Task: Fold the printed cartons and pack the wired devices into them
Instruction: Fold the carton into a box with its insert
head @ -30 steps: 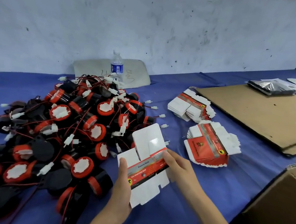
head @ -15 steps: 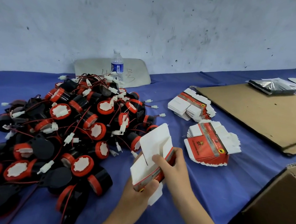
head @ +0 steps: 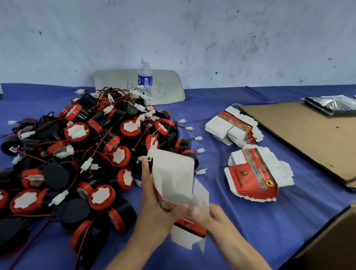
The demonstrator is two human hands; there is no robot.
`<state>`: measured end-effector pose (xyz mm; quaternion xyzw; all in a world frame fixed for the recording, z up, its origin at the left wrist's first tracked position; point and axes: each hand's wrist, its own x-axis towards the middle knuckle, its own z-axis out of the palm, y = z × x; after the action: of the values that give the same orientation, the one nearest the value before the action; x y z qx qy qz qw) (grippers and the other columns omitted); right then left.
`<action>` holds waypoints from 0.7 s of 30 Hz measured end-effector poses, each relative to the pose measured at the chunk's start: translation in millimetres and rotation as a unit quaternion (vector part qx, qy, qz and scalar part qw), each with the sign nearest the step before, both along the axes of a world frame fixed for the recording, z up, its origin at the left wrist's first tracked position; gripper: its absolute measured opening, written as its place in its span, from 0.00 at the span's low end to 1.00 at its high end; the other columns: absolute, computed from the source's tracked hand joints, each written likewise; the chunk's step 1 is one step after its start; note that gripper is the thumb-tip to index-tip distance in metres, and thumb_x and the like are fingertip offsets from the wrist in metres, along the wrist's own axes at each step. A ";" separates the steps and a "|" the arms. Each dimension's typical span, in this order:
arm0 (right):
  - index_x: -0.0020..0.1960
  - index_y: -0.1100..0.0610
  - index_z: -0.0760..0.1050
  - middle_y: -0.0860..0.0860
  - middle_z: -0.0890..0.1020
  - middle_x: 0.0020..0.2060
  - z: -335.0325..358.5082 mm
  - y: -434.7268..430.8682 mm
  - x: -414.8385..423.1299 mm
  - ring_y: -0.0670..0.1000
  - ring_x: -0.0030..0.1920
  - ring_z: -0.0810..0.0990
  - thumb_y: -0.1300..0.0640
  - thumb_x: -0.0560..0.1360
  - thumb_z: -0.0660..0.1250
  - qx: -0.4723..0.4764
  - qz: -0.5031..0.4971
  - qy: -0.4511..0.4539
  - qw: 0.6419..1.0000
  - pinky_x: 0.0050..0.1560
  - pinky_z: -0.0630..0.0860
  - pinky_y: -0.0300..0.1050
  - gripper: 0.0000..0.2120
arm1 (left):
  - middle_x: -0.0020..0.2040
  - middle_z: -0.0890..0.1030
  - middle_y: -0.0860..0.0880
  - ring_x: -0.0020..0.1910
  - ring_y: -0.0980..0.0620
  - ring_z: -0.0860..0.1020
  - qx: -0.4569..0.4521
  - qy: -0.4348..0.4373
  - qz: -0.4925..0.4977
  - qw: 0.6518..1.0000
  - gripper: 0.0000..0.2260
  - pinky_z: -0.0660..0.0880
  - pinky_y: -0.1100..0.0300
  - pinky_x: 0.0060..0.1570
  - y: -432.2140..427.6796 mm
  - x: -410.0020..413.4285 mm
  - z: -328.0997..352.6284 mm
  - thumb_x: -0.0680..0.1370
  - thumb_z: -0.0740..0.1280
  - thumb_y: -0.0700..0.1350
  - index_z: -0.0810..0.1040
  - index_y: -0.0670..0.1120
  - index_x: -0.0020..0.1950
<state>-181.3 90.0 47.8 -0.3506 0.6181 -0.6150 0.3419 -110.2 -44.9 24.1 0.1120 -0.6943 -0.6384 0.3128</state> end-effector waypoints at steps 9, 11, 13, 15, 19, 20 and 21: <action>0.57 0.52 0.82 0.57 0.83 0.56 -16.8 -3.0 -4.5 0.57 0.54 0.83 0.53 0.69 0.70 -0.033 -0.052 -0.193 0.979 0.50 0.80 0.46 0.16 | 0.61 0.67 0.74 0.62 0.65 0.72 -0.112 -0.095 0.050 0.988 0.47 0.73 0.66 0.54 -4.2 -1.3 8.8 0.65 0.68 0.67 0.37 0.73 0.72; 0.54 0.54 0.83 0.60 0.83 0.54 -15.8 -1.6 -10.6 0.59 0.50 0.84 0.51 0.67 0.71 -0.041 -0.082 -0.219 0.972 0.48 0.81 0.51 0.16 | 0.56 0.73 0.70 0.55 0.67 0.77 -0.022 -0.074 0.018 0.997 0.37 0.75 0.72 0.45 -7.3 1.1 13.1 0.71 0.67 0.66 0.46 0.73 0.72; 0.57 0.58 0.81 0.64 0.82 0.54 -12.9 0.4 -16.1 0.61 0.49 0.83 0.51 0.67 0.73 -0.038 -0.089 -0.233 0.968 0.49 0.81 0.56 0.21 | 0.55 0.78 0.64 0.52 0.66 0.79 0.059 -0.089 -0.005 0.994 0.28 0.75 0.72 0.43 -15.0 4.8 14.6 0.74 0.67 0.58 0.61 0.65 0.72; 0.63 0.64 0.75 0.66 0.81 0.55 -12.5 1.7 -21.3 0.63 0.49 0.82 0.52 0.64 0.76 -0.026 -0.126 -0.247 0.960 0.43 0.82 0.57 0.31 | 0.49 0.85 0.56 0.48 0.60 0.82 0.105 -0.136 -0.004 0.985 0.15 0.77 0.69 0.40 -22.3 8.4 15.6 0.77 0.67 0.49 0.75 0.53 0.64; 0.63 0.63 0.74 0.63 0.83 0.52 -11.9 1.6 -28.1 0.60 0.45 0.84 0.45 0.61 0.72 -0.013 -0.171 -0.277 0.945 0.38 0.82 0.51 0.35 | 0.44 0.86 0.48 0.43 0.49 0.85 0.194 -0.172 0.001 0.966 0.07 0.80 0.57 0.37 -27.2 12.7 15.5 0.78 0.68 0.44 0.81 0.44 0.54; 0.62 0.63 0.74 0.63 0.83 0.52 -13.5 1.3 -29.6 0.60 0.46 0.84 0.44 0.63 0.72 -0.007 -0.174 -0.278 0.945 0.40 0.82 0.51 0.34 | 0.45 0.86 0.47 0.44 0.49 0.85 0.200 -0.170 -0.001 0.965 0.07 0.80 0.57 0.37 -27.6 13.1 15.2 0.78 0.68 0.43 0.81 0.44 0.53; 0.62 0.63 0.74 0.63 0.83 0.52 -15.9 1.4 -30.9 0.61 0.47 0.84 0.45 0.64 0.71 -0.006 -0.176 -0.286 0.942 0.42 0.82 0.52 0.32 | 0.45 0.86 0.47 0.44 0.49 0.85 0.193 -0.170 -0.002 0.966 0.06 0.80 0.57 0.37 -28.2 13.1 14.7 0.78 0.68 0.43 0.81 0.44 0.53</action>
<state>-212.3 91.4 31.8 -0.0476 0.5424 -0.7434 0.3885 -97.1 -73.1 38.7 0.2758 -0.6009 -0.7326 0.1619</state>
